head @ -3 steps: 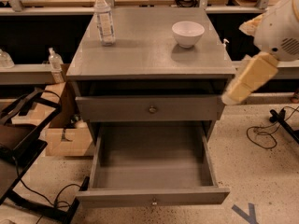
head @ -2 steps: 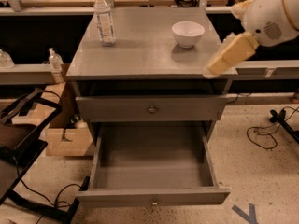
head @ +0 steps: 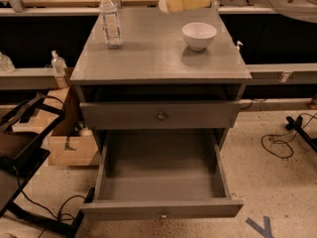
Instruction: Place blue plastic bottle into middle drawer
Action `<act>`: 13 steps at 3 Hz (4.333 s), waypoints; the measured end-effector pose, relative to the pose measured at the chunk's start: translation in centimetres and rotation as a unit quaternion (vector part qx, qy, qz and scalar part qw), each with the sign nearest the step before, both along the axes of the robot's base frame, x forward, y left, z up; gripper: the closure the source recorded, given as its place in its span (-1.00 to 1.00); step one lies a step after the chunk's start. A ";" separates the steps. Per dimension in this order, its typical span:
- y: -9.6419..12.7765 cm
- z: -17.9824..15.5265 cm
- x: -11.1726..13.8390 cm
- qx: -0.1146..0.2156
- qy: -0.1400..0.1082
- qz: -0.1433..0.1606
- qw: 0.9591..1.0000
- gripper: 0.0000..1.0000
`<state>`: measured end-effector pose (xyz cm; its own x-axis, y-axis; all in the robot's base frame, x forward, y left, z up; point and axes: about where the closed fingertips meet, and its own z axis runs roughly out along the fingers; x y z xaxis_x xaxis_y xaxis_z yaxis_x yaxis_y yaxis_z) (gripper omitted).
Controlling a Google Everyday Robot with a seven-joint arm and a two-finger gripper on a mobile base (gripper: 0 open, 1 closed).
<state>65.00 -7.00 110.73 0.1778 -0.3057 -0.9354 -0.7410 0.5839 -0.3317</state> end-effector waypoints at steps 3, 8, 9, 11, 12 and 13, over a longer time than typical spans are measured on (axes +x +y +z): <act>5.9 0.2 4.3 0.040 -0.012 -0.008 0.999 -1.00; 18.6 -12.5 25.8 0.134 0.069 0.023 0.988 -1.00; 20.3 -14.7 27.5 0.143 0.087 0.025 0.986 -1.00; 23.9 -18.4 28.7 0.127 0.119 0.029 0.984 -0.63; 24.1 -18.5 28.7 0.127 0.120 0.030 0.984 -0.17; 24.5 -18.7 28.6 0.127 0.121 0.032 0.984 0.30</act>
Offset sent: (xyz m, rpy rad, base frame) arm 0.0133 0.0396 0.0192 0.0339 -0.0665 -0.0240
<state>93.62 17.47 92.05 -0.0485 -0.0530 -0.9974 -0.8185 0.5744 0.0093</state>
